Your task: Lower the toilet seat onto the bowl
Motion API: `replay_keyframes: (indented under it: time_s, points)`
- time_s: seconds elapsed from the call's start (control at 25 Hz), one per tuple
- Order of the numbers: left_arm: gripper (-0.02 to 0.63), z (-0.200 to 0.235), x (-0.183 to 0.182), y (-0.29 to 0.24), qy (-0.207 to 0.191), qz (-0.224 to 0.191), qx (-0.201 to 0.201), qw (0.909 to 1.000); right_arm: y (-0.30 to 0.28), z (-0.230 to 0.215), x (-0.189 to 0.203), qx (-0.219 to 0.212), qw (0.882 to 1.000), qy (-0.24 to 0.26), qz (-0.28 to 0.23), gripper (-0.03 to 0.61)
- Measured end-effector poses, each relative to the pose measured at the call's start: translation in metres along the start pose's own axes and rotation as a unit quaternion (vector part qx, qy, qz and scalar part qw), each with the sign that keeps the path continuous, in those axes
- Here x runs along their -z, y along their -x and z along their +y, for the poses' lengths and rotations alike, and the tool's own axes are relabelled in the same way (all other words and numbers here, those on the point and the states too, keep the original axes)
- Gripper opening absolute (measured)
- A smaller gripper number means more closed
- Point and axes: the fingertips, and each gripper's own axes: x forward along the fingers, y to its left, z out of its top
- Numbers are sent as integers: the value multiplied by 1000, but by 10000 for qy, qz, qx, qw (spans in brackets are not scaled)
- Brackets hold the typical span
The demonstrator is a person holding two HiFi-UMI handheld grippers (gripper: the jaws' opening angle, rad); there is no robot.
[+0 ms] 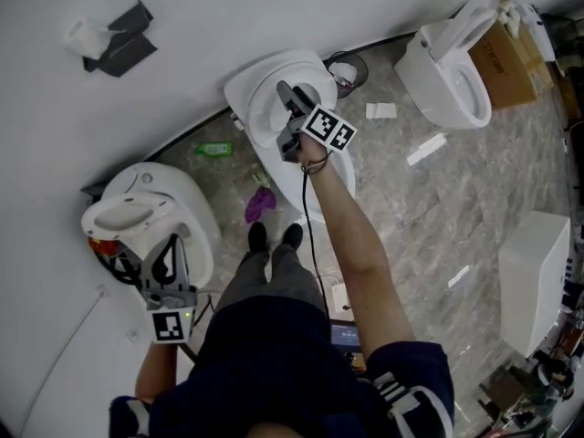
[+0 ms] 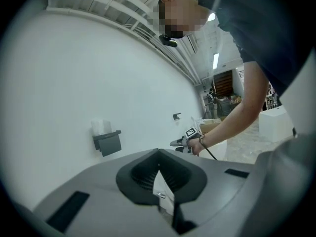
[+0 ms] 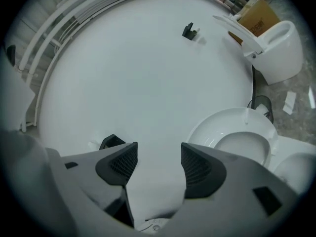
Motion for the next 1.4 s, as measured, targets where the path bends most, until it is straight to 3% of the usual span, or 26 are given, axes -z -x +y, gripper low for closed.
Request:
replay_keyframes:
  time_s: [0.36, 0.6, 1.0, 1.4]
  points:
    - [25, 8, 8, -1, 10, 107, -126, 9999, -28, -26, -4, 133, 9973, -703, -174, 267]
    - [25, 11, 14, -3, 15, 181, -173, 9997, -41, -44, -5, 131, 9890, -1406, -443, 249]
    - [25, 18, 23, -1, 1, 345, -275, 9990, -62, -68, 0, 293, 9757, -2058, -693, 231]
    - [25, 25, 30, 3, 42, 423, -380, 9984, -74, -79, 5, 600, 9733, -2104, -698, 230]
